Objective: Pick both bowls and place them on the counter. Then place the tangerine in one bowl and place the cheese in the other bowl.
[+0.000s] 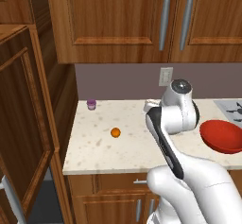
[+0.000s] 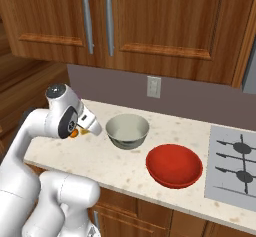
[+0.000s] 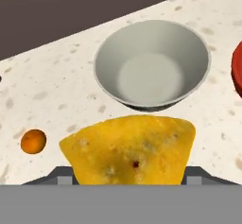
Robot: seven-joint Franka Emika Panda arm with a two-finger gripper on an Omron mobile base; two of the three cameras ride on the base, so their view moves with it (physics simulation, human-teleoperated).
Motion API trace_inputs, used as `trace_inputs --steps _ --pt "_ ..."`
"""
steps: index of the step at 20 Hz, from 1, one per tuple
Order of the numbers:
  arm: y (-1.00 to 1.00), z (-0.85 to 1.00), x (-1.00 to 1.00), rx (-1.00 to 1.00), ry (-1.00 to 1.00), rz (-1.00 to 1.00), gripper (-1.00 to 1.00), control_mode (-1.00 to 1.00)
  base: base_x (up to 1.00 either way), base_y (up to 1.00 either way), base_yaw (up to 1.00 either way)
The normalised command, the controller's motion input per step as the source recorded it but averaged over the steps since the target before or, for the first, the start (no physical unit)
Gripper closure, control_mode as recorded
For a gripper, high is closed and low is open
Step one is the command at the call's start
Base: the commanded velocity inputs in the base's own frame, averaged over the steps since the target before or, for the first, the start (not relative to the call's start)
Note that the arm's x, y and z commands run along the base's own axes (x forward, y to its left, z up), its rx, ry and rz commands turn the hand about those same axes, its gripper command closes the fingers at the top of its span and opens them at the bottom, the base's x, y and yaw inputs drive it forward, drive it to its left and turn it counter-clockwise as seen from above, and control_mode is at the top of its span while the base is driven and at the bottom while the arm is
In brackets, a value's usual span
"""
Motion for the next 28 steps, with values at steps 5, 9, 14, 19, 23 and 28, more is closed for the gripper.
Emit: trace_inputs --steps 5,9,14,19,23,28 --pt "-0.33 0.0 0.3 -0.13 0.0 0.0 1.0 -1.0 0.0 0.0 0.0" --pt "-0.41 -0.08 0.17 -0.12 -0.02 0.01 1.0 -1.0 0.0 0.0 0.0" --pt "-0.35 -0.23 0.03 -0.04 -0.09 0.03 1.0 -1.0 0.0 0.0 0.0" --pt "-0.24 -0.28 0.11 -0.01 -0.05 0.0 1.0 -1.0 0.0 0.0 0.0" --pt "-0.19 -0.08 0.28 0.0 0.0 0.0 1.0 -1.0 0.0 0.0 0.0" --pt "-0.17 0.0 0.47 0.0 0.09 0.0 1.0 -1.0 0.0 0.0 0.0"
